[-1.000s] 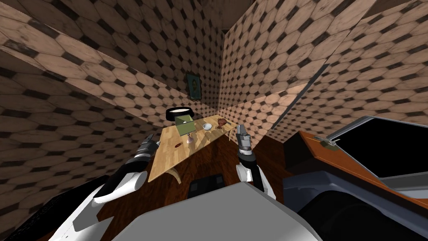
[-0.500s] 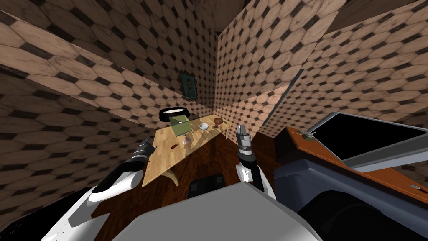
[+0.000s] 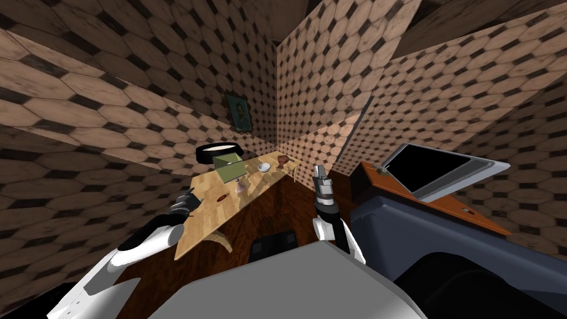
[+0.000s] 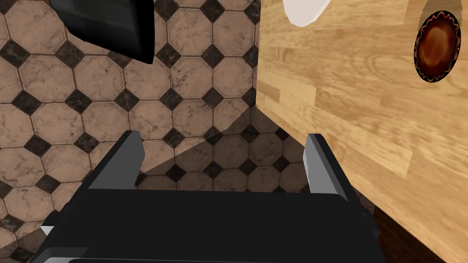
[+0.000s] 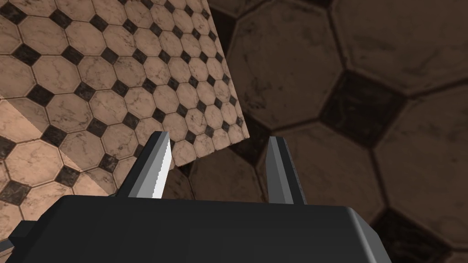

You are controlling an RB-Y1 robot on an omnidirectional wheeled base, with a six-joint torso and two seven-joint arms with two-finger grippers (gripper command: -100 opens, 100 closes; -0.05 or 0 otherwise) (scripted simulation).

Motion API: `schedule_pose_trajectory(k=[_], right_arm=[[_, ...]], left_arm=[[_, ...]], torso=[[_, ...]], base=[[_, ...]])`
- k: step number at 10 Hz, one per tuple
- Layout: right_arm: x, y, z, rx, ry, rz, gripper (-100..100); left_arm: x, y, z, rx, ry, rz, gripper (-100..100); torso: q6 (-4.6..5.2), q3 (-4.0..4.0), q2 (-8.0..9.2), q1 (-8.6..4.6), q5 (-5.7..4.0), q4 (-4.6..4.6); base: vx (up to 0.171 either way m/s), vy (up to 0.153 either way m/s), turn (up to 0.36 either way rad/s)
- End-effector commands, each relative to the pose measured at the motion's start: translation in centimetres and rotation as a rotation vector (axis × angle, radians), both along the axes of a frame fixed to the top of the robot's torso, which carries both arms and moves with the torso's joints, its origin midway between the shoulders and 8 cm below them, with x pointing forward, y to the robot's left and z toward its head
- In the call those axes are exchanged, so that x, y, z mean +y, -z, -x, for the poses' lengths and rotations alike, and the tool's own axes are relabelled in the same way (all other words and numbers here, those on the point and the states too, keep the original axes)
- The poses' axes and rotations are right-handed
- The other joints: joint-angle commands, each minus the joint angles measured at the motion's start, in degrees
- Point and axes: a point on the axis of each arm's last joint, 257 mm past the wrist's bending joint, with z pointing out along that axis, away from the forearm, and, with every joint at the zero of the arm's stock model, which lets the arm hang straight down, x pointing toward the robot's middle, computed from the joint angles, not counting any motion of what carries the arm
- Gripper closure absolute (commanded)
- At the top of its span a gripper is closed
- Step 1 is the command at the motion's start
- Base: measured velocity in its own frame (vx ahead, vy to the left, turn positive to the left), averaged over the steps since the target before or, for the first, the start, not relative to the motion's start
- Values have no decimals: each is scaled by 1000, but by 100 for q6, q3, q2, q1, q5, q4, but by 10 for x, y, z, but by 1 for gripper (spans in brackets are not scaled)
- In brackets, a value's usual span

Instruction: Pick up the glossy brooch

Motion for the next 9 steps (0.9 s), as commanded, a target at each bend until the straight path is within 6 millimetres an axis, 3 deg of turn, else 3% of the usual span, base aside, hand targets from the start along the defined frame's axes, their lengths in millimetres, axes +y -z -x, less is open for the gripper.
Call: schedule_pose_trajectory(k=[1,2,3,4,9], right_arm=[[0,0,0,0,0,0,0],[0,0,0,0,0,0,0],[0,0,0,0,0,0,0],[0,0,0,0,0,0,0],[0,0,0,0,0,0,0]], left_arm=[[19,11,2,33,-42,55,-100],[24,28,8,77,-58,72,-100],[24,29,8,79,-58,73,-100],[40,42,13,112,-99,124,-100],[69,86,34,233,-194,254,-100]], torso=[[0,0,0,0,0,0],[6,-1,-1,2,0,0],[-2,-1,-1,3,1,0],[-3,-3,-5,1,0,-1],[5,-5,-8,8,1,-1]], base=[[-34,12,-264],[-30,15,-155],[-13,9,8],[-18,10,-268],[-17,23,-198]])
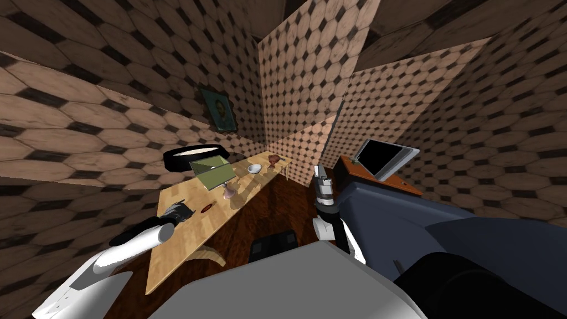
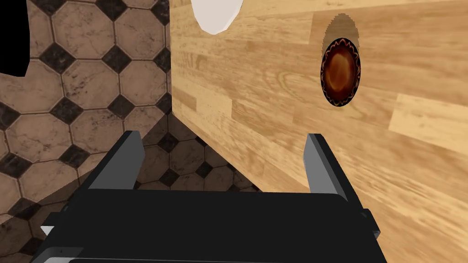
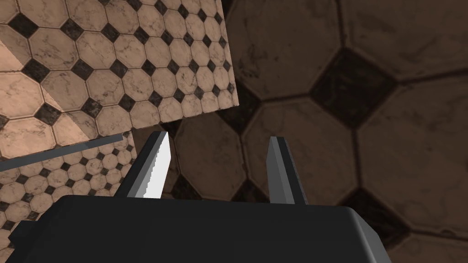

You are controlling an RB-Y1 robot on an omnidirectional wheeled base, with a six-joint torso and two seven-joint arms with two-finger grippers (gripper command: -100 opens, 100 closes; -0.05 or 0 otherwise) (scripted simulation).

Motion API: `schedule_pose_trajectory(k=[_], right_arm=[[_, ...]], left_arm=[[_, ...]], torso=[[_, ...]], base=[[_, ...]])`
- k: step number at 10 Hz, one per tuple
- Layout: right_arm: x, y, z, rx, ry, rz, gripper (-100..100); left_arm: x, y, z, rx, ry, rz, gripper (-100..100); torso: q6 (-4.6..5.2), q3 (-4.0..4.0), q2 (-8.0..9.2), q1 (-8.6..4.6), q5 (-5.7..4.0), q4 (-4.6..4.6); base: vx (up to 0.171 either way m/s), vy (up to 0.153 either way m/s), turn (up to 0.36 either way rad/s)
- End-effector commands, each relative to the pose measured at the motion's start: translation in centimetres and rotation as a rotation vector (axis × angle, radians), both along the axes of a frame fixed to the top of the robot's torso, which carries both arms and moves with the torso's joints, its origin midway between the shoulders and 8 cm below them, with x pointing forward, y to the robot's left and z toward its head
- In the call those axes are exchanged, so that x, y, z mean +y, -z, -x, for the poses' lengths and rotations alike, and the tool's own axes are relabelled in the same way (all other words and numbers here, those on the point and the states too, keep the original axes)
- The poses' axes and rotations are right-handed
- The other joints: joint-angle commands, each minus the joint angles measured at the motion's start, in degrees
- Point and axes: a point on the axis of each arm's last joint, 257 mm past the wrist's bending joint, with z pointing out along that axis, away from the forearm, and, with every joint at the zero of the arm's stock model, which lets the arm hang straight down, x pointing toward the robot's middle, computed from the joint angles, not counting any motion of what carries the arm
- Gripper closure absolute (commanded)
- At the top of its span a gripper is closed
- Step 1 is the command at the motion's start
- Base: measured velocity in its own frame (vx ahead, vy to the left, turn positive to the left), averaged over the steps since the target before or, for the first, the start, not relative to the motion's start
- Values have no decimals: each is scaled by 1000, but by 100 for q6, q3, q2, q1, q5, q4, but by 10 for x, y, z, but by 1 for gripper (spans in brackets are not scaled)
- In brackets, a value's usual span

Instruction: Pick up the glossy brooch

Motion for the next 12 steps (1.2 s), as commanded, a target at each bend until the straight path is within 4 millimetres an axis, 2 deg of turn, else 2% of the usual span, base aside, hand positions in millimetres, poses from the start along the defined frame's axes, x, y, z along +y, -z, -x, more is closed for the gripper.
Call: schedule_pose_trajectory(k=[1,2,7,8,12], right_arm=[[0,0,0,0,0,0,0],[0,0,0,0,0,0,0],[0,0,0,0,0,0,0],[0,0,0,0,0,0,0],[0,0,0,0,0,0,0]], left_arm=[[11,9,5,30,-39,57,-100],[12,22,12,62,-50,74,-100],[28,59,39,162,-139,198,-100],[28,59,39,162,-139,198,-100],[34,87,63,248,-213,310,-100]], torso=[[0,0,0,0,0,0],[6,0,0,1,0,0],[4,-3,-6,9,2,-1],[0,-3,-6,8,2,-1],[4,-5,-10,11,2,-2]], base=[[-15,29,-219],[-11,34,-123],[-2,36,-143],[0,23,4],[2,50,-168]])
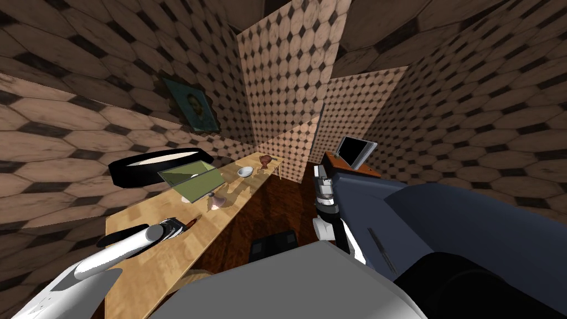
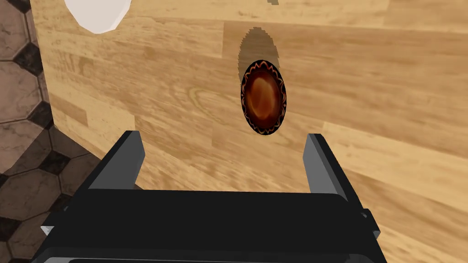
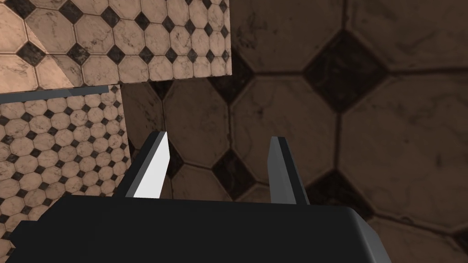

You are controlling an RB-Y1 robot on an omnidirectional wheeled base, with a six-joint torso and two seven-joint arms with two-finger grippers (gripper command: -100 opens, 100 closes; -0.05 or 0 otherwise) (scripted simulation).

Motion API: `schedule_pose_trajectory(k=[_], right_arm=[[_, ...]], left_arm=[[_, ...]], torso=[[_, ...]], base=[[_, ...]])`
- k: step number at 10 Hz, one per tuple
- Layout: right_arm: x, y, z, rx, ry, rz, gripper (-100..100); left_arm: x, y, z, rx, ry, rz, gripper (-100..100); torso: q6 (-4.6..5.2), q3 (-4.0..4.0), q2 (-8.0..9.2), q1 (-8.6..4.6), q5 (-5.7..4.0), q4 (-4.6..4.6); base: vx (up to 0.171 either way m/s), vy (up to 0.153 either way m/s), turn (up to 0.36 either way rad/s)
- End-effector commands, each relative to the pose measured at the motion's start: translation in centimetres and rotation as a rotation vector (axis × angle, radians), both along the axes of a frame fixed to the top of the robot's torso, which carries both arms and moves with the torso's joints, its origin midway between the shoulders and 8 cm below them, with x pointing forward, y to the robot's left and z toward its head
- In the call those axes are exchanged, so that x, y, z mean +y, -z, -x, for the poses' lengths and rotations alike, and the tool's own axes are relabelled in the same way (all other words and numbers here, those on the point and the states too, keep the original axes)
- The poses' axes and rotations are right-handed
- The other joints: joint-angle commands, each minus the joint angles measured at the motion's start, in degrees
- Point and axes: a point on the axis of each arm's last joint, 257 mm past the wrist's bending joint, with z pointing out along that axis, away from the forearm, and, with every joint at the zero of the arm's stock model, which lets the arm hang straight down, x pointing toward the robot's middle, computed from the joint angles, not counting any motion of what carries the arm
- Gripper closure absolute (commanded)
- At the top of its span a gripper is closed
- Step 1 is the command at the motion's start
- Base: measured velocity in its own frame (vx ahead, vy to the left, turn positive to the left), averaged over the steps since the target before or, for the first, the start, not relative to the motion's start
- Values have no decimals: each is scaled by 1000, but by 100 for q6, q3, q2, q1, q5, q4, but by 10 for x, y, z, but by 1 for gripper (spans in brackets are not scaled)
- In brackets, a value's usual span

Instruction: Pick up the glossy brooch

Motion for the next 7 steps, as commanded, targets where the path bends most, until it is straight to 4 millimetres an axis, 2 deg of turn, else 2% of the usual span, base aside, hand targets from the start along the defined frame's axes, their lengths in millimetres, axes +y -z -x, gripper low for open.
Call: schedule_pose_trajectory(k=[1,5,7], right_arm=[[0,0,0,0,0,0,0],[0,0,0,0,0,0,0],[0,0,0,0,0,0,0]], left_arm=[[1,10,10,37,-31,55,-100],[-1,36,39,125,-98,161,-100],[-4,43,49,156,-120,203,-100]], torso=[[0,0,0,0,0,0],[0,-1,-2,2,0,0],[0,-2,-3,0,0,-1]], base=[[-2,63,-188],[3,67,-136],[4,69,-133]])
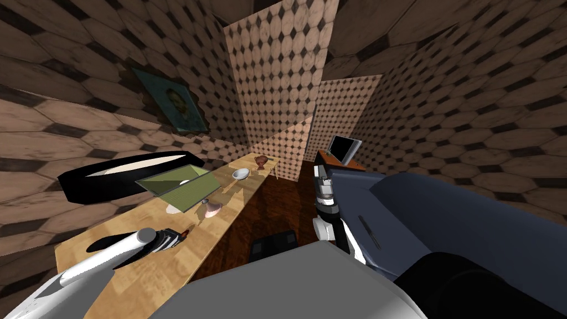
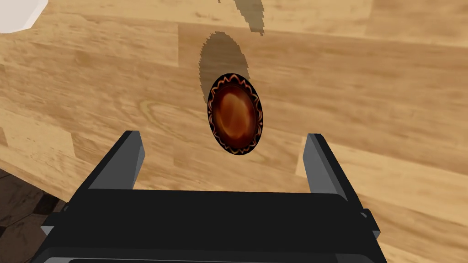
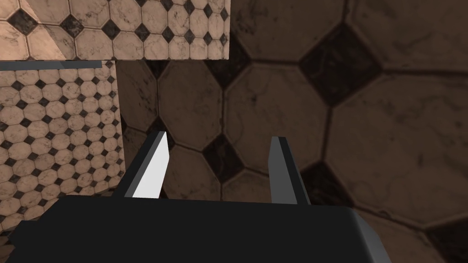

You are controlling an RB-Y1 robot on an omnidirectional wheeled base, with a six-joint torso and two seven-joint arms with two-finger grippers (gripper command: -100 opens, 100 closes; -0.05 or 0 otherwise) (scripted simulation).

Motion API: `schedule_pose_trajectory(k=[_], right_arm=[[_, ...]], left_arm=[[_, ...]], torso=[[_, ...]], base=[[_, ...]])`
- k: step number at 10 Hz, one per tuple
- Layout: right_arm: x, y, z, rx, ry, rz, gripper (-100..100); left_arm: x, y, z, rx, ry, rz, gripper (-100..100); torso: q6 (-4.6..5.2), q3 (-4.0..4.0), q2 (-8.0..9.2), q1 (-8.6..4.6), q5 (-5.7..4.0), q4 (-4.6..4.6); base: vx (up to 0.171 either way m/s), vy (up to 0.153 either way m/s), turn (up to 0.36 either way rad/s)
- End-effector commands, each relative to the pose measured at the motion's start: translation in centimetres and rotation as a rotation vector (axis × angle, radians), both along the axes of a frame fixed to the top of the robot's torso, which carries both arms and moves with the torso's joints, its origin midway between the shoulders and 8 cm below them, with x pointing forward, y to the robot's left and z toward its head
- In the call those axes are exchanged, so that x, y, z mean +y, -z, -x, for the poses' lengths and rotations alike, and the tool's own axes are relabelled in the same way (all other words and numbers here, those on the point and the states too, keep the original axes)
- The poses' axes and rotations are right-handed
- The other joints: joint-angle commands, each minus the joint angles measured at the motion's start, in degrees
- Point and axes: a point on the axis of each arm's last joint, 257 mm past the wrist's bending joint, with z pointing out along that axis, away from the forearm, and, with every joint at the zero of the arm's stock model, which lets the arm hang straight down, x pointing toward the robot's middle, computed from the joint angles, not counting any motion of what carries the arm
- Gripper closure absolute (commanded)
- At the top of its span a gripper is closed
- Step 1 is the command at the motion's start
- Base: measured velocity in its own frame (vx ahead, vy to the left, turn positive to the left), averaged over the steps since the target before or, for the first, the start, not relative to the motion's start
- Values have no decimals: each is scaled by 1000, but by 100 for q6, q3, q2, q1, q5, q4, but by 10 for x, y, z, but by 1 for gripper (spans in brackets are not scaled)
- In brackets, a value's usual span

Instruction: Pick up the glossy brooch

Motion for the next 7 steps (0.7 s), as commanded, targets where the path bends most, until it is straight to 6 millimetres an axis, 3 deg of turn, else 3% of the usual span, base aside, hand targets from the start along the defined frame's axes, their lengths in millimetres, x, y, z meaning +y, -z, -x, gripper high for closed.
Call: schedule_pose_trajectory(k=[1,7], right_arm=[[0,0,0,0,0,0,0],[0,0,0,0,0,0,0]], left_arm=[[-5,8,12,41,-29,57,-100],[-25,36,58,171,-105,210,-100]], torso=[[0,0,0,0,0,0],[-3,0,0,-2,1,0]], base=[[1,105,-218],[-1,85,-122]])
